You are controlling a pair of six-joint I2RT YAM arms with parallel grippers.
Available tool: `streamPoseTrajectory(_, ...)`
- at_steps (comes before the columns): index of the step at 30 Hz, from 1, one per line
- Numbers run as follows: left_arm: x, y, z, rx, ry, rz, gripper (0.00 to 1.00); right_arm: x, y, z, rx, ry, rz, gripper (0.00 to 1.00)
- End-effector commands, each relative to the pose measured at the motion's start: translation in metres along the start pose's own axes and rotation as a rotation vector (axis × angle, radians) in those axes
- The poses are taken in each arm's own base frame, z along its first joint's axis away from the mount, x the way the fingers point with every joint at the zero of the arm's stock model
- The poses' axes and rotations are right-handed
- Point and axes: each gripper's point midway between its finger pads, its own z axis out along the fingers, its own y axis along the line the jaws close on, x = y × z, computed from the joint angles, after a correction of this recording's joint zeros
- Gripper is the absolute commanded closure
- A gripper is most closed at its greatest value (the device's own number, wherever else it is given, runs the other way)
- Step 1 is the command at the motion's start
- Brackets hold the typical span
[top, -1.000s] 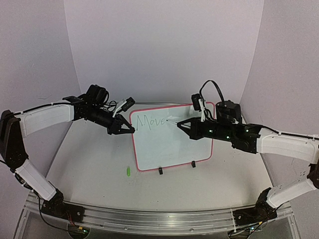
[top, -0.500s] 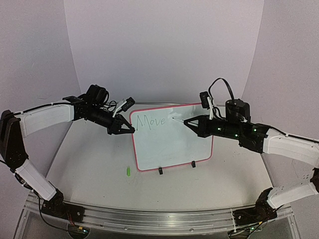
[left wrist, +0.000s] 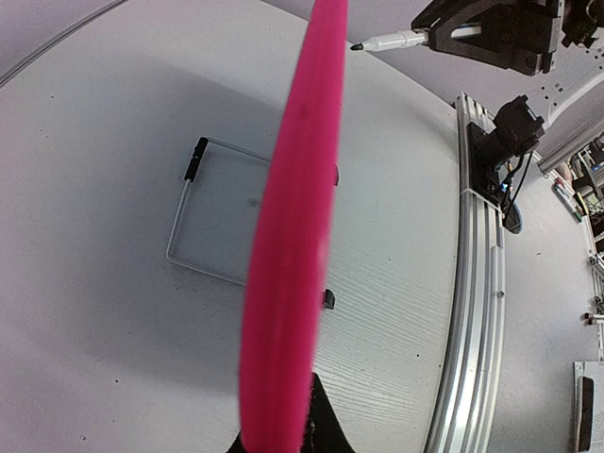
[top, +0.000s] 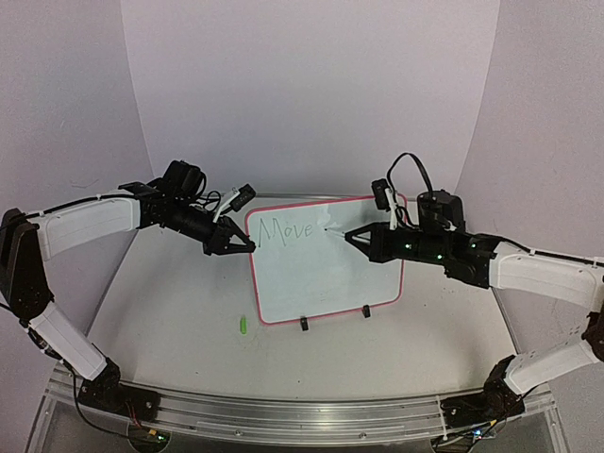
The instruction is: Write a sentence on the whiteboard
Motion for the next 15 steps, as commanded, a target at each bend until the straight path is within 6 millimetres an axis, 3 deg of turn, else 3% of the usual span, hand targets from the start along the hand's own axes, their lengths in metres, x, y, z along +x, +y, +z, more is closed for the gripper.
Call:
streamPoseTrajectory(1,0.0069,0.0125,-0.0009,-0.062,0.026,0.028,1.0,-0.0293,0.0047,-0.0001,0.003,-0.076,-0.028,1.0)
streamPoseTrajectory(15,0.008,0.0136,0.0004,-0.062,0.03,0.025,1.0,-0.0381,0.0029,0.002,0.018,-0.098,-0.044,1.0)
